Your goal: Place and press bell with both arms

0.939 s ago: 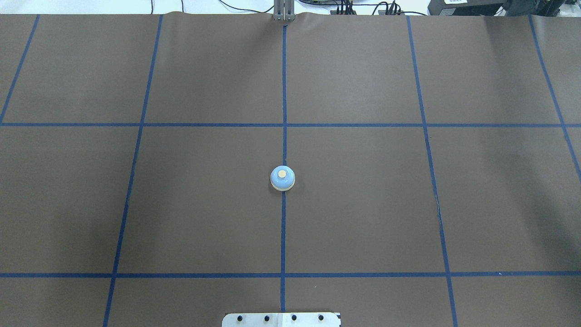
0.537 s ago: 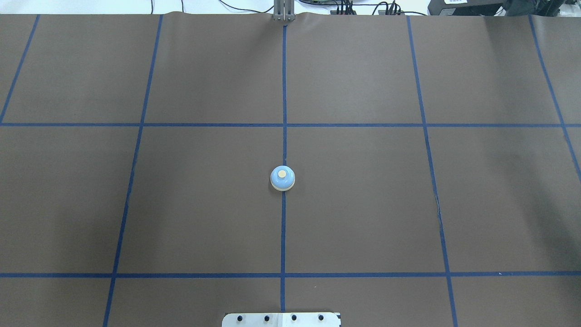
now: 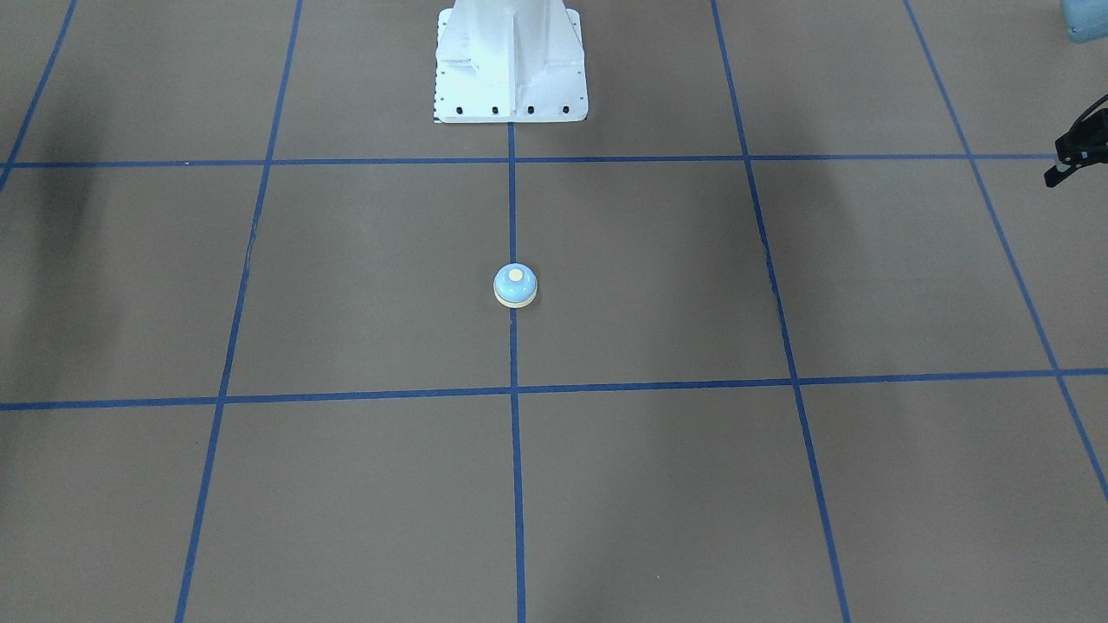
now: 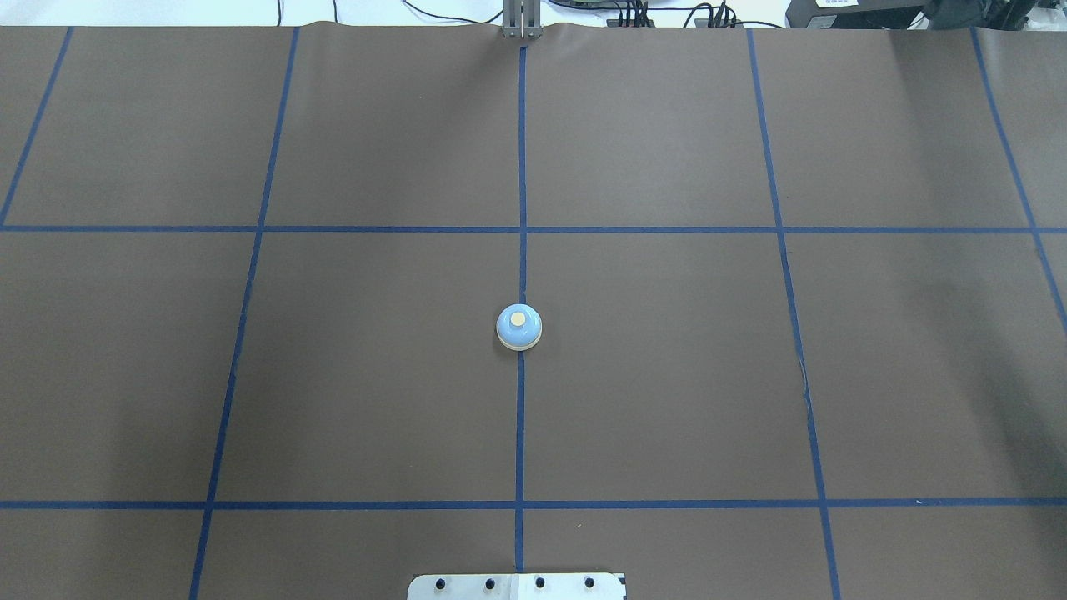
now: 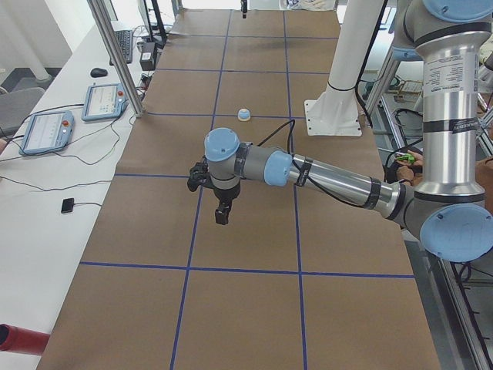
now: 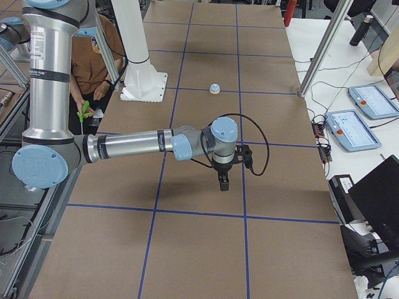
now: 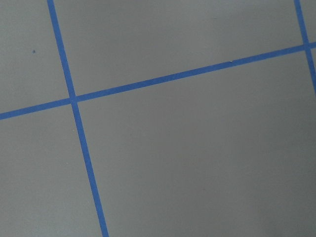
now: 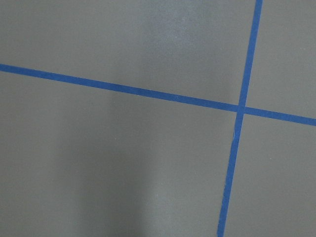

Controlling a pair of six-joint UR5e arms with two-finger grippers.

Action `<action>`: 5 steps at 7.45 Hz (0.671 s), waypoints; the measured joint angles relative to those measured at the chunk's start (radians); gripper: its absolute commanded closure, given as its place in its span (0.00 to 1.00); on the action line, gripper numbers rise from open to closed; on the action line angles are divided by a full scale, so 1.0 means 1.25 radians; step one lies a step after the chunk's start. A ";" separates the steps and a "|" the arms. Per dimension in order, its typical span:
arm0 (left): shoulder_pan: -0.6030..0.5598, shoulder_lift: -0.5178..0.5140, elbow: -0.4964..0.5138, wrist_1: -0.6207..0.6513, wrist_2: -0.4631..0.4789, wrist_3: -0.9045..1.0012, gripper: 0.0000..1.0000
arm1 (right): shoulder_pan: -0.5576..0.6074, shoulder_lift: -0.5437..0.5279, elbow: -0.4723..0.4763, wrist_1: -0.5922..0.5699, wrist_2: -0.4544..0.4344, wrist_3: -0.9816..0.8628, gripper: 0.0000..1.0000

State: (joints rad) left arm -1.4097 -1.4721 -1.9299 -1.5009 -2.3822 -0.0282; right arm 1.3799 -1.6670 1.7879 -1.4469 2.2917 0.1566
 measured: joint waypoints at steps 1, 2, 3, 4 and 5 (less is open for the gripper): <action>-0.015 -0.003 0.041 -0.006 0.001 0.004 0.00 | 0.013 0.001 -0.003 0.000 0.000 0.002 0.00; -0.046 -0.007 0.086 -0.024 0.000 0.007 0.00 | 0.025 0.001 -0.006 -0.001 0.000 0.003 0.00; -0.077 -0.008 0.116 -0.043 -0.003 0.007 0.00 | 0.034 0.000 -0.011 -0.001 -0.001 0.004 0.00; -0.095 -0.009 0.129 -0.049 -0.004 0.005 0.00 | 0.043 -0.004 -0.014 -0.001 -0.001 0.004 0.00; -0.102 -0.012 0.140 -0.050 -0.004 0.001 0.00 | 0.056 -0.011 -0.013 -0.001 -0.001 0.003 0.00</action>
State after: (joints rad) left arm -1.5372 -1.4871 -1.7548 -1.5632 -2.3871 -0.0271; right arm 1.4494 -1.6814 1.7721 -1.4478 2.2906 0.1609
